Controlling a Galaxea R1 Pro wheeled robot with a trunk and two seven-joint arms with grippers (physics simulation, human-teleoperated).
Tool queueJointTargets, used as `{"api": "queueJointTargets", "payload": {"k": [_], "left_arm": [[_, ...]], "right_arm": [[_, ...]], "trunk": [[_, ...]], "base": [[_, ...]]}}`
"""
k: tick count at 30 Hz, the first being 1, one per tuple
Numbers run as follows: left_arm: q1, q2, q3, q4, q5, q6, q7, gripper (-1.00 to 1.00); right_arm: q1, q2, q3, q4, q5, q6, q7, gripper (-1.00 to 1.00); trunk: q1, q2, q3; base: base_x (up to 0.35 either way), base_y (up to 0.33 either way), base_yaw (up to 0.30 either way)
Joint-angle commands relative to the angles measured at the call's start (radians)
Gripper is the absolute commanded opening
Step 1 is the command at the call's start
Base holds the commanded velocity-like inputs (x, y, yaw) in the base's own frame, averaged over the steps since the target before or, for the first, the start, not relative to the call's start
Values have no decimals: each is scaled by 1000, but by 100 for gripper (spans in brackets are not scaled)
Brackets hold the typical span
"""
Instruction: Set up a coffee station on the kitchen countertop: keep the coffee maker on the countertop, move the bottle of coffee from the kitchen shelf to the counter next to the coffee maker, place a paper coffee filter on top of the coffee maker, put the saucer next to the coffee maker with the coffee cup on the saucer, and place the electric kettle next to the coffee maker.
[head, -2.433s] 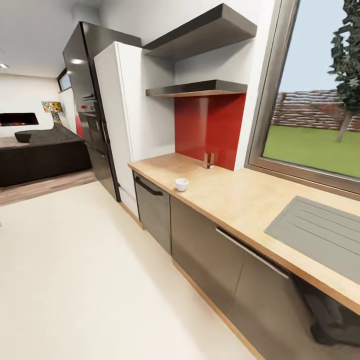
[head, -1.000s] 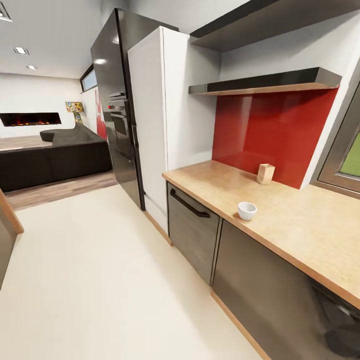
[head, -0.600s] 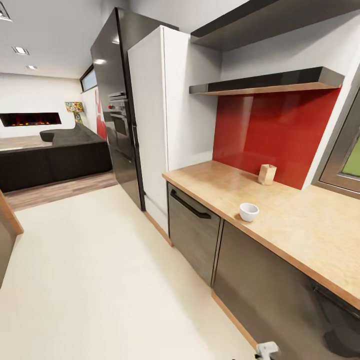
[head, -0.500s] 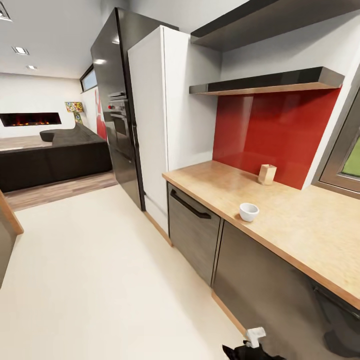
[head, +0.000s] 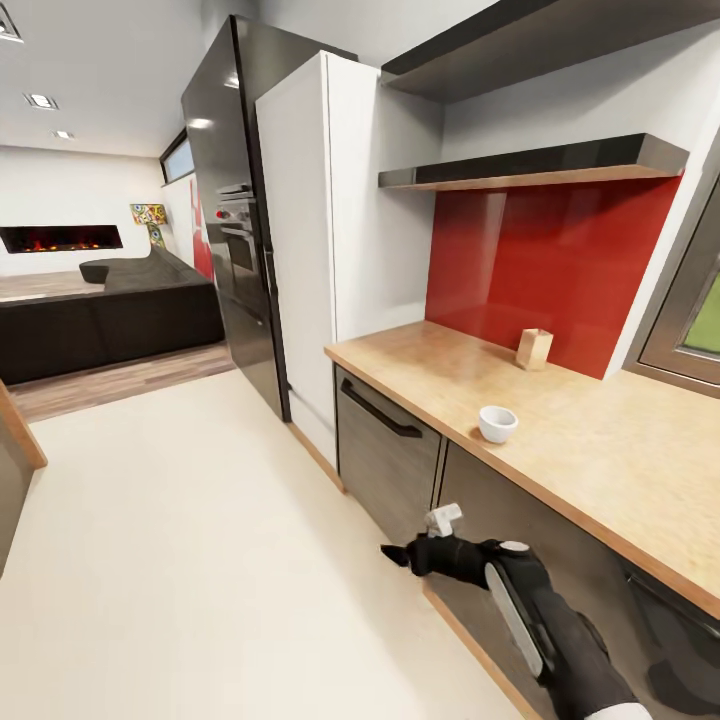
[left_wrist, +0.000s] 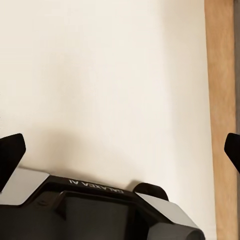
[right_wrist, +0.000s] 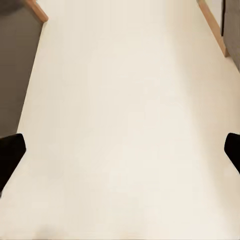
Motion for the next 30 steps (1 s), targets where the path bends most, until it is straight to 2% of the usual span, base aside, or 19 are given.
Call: {"api": "queueJointTargets", "payload": {"k": [1,3,5,7,8,10,12,14,15,16,17,18,19,21,22,24,26,27,30], "left_arm": [[0,0,8,0,6,6,-5,100],[0,0,15,0,6,5,-5,100],[0,0,21,0,6,5,-5,100],[0,0,24,0,6,5,-5,100],[0,0,26,0,6,5,-5,100],[0,0,26,0,6,5,-5,100],[0,0,26,0,6,5,-5,100],[0,0,27,0,6,5,-5,100],[0,0,27,0,6,5,-5,100],[0,0,27,0,6,5,-5,100],[0,0,27,0,6,5,-5,100],[0,0,27,0,6,5,-5,100],[0,1,27,0,6,5,-5,100],[0,1,27,0,6,5,-5,100],[0,1,27,0,6,5,-5,100],[0,1,27,0,6,5,-5,100],[0,1,27,0,6,5,-5,100],[0,1,27,0,6,5,-5,100],[0,1,27,0,6,5,-5,100]], "right_arm": [[-28,1,2,-24,-8,40,-3,100],[-81,4,3,-55,-9,98,-2,100],[-164,7,4,-83,-12,172,-1,100],[-273,9,5,-99,-27,254,-1,100],[-383,9,5,-104,-44,308,-2,100],[-442,10,5,-102,-49,323,-3,100],[-530,9,4,-83,-52,337,-6,100],[-623,3,3,-26,-53,345,-10,100],[-760,-19,1,98,-52,351,-13,100],[-829,-36,1,164,-50,353,-14,100],[-938,-55,1,261,-28,354,-19,100],[-1057,-66,2,364,34,354,-29,100],[-1172,-73,2,496,174,354,-34,100],[-1199,-75,2,541,236,354,-35,100],[-1219,-80,2,577,302,353,-36,100],[-1232,-95,2,603,365,353,-35,100],[-1241,-120,2,622,413,352,-31,100],[-1246,-144,2,639,444,352,-21,100],[-1251,-173,3,669,472,352,7,100]], "trunk": [[0,-1,-1],[0,-1,-1],[0,-1,-1],[0,-1,-1],[0,-1,-1],[0,-1,-1],[0,-1,-1],[0,-1,-1],[0,-1,-1],[0,-1,-1],[0,-1,-1],[0,-1,-1],[0,-1,-1],[0,-1,-1],[0,-1,-1],[0,-1,-1],[0,-1,-1],[0,-1,-1],[0,-1,-1]], "base": [[0,0,0],[0,0,0],[0,0,0],[0,0,0],[0,0,0],[0,0,0],[0,0,0],[0,0,0],[0,0,0],[0,0,0],[0,0,0],[0,0,0],[0,0,0],[0,0,0],[0,0,0],[0,0,0],[0,0,0],[0,0,0],[0,0,0]]}}
